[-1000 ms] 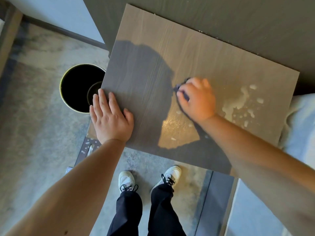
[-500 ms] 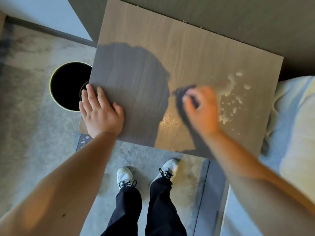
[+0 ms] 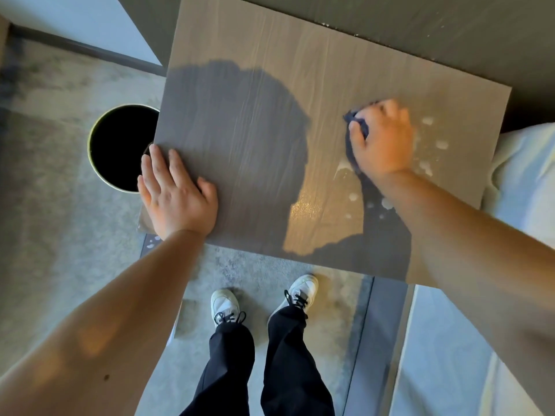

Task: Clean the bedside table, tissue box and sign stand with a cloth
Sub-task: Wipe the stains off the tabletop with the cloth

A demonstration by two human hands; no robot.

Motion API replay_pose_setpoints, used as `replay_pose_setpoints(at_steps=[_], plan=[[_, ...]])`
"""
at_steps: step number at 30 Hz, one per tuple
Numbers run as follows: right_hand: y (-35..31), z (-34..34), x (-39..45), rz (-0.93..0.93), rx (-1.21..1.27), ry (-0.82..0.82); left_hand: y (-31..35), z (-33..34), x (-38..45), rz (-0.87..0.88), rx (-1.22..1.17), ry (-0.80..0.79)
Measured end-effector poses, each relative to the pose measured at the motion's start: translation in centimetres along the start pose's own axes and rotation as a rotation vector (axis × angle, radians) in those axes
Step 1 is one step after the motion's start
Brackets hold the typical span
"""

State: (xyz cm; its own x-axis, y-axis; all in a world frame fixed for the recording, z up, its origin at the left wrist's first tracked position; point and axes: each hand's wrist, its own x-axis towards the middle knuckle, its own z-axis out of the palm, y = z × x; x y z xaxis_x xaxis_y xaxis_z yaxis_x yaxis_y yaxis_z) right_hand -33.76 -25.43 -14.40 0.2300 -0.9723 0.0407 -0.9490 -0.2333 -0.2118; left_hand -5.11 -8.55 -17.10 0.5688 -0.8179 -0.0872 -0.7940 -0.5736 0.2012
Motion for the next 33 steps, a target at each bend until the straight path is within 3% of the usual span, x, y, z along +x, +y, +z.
replay_pose_setpoints(at_steps=[7,17,20,23,26,29,33], plan=[[-7.8,2.2,-17.7,-0.221,0.112,-0.125,0.0,0.0,-0.1,-0.003,-0.015,0.013],[-9.4,2.3,-21.1,-0.259,0.25,-0.138,0.3,-0.2,-0.2,-0.02,-0.012,0.002],[-9.1,1.9,-21.7,-0.262,0.394,-0.2,0.4,-0.3,-0.3,-0.019,-0.024,0.005],[-7.0,-0.2,-18.8,-0.234,0.527,-0.22,0.3,-0.3,-0.3,-0.02,-0.032,0.009],[-2.5,-3.0,-11.7,-0.064,0.546,-0.035,0.3,-0.3,-0.3,-0.021,-0.03,0.015],[3.8,-4.5,-3.1,0.138,0.406,0.175,0.3,-0.2,-0.2,-0.018,-0.027,0.018],[11.2,-4.7,4.2,0.283,0.096,0.19,0.2,-0.1,-0.2,-0.017,-0.023,0.031]])
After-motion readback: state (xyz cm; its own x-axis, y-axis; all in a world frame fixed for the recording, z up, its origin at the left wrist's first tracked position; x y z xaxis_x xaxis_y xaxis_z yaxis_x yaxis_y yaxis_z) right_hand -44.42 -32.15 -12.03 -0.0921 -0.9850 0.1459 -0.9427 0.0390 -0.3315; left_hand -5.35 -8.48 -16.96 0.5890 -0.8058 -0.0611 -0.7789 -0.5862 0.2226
